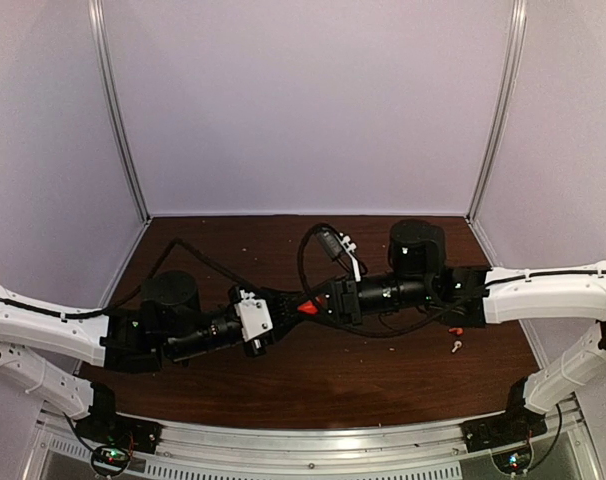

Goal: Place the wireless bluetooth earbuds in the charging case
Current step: Pass from the right arm to the left

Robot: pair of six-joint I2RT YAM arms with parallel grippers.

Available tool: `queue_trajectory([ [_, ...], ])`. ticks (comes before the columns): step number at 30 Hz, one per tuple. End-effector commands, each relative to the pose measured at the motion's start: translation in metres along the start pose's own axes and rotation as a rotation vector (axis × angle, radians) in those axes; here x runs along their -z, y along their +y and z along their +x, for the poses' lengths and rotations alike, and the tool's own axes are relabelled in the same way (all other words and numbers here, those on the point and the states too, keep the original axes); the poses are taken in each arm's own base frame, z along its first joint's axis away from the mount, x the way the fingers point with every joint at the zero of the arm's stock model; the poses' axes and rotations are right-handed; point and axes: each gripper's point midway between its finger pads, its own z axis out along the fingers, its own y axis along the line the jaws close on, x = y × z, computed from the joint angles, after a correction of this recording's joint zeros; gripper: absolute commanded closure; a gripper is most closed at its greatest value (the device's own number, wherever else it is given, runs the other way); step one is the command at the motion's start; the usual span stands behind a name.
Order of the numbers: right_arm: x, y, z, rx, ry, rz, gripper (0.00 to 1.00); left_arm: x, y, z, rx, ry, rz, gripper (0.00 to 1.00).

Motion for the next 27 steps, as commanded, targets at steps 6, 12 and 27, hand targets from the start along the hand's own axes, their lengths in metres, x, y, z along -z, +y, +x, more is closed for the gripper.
queue_trajectory([
  [6,0.007,0.012,-0.006,0.015,-0.023,-0.039,0.58,0.002,0.007,-0.009,0.020,-0.046,-0.025,0.81],
  [12,0.010,0.010,-0.009,0.019,-0.034,-0.036,0.48,0.002,0.002,-0.013,0.052,-0.072,0.002,0.91],
  [27,0.058,0.041,-0.036,0.328,-0.103,-0.040,0.25,0.020,0.009,-0.036,0.240,-0.236,0.032,1.00],
])
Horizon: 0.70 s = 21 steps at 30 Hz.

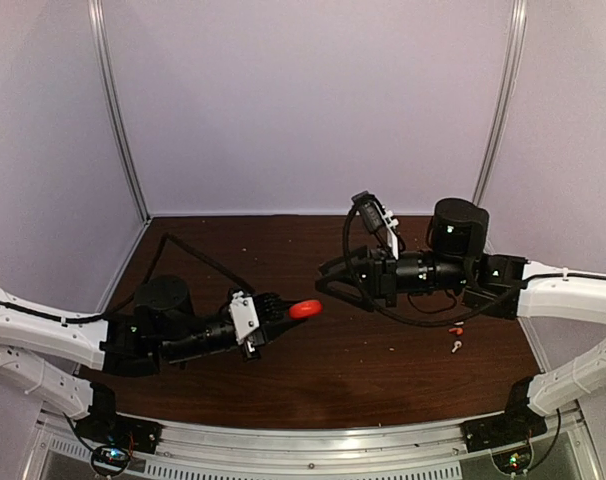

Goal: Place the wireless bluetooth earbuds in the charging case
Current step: Pass from the right arm to the left, then pass from the left arm to the right

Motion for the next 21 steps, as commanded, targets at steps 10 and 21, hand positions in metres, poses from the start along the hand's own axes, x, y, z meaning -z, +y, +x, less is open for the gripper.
queue_trajectory([
  [10,0.020,0.038,0.012,0.344,0.122,-0.046,0.34,0.023,0.015,-0.057,0.266,-0.279,0.152,1.00],
  [21,-0.001,0.036,0.024,0.426,0.230,0.042,0.44,0.025,0.001,-0.058,0.395,-0.386,0.246,1.00],
])
